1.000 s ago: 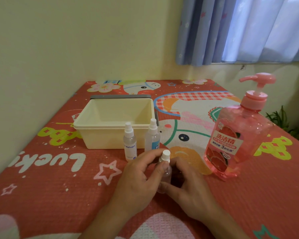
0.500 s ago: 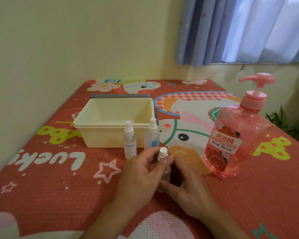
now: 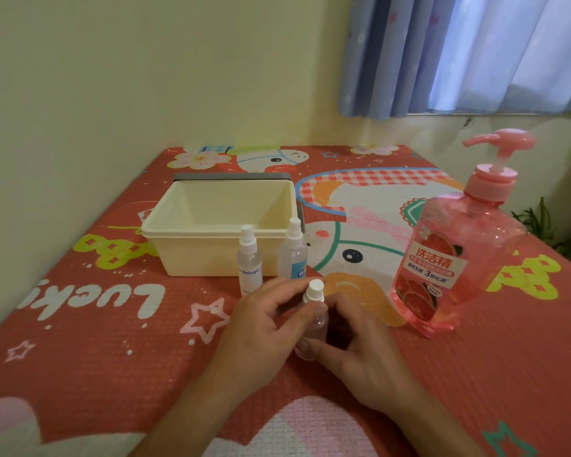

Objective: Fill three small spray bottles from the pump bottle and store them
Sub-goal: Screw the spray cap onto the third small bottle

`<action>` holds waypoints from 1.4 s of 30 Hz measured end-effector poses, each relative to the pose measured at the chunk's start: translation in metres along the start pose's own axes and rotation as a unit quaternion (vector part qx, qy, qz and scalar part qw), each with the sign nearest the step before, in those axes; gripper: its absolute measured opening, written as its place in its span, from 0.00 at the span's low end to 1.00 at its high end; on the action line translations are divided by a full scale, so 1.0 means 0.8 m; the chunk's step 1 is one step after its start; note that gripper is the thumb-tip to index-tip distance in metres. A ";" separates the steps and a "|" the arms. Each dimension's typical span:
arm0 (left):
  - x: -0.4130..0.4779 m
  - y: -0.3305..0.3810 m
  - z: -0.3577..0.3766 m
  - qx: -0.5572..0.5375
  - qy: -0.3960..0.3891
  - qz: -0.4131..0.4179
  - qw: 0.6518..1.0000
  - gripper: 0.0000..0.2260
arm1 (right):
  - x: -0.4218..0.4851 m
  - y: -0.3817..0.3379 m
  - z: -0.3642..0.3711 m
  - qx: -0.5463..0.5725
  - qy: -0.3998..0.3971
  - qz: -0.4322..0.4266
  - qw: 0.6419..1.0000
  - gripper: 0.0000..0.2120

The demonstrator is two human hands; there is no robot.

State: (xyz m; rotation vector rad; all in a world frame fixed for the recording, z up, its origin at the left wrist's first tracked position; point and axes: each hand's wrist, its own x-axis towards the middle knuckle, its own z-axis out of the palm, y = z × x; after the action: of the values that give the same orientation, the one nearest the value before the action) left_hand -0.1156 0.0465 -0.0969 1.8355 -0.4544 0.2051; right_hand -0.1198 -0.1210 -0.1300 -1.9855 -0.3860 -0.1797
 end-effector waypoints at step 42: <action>0.003 0.006 0.001 -0.041 -0.018 -0.023 0.999 0.12 | 0.000 0.007 0.002 -0.033 0.002 -0.041 0.999 0.20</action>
State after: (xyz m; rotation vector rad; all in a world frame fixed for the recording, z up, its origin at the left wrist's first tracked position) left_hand -0.1152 0.0444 -0.0920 1.7687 -0.4397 0.1202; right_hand -0.1175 -0.1219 -0.1355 -2.0360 -0.4638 -0.2503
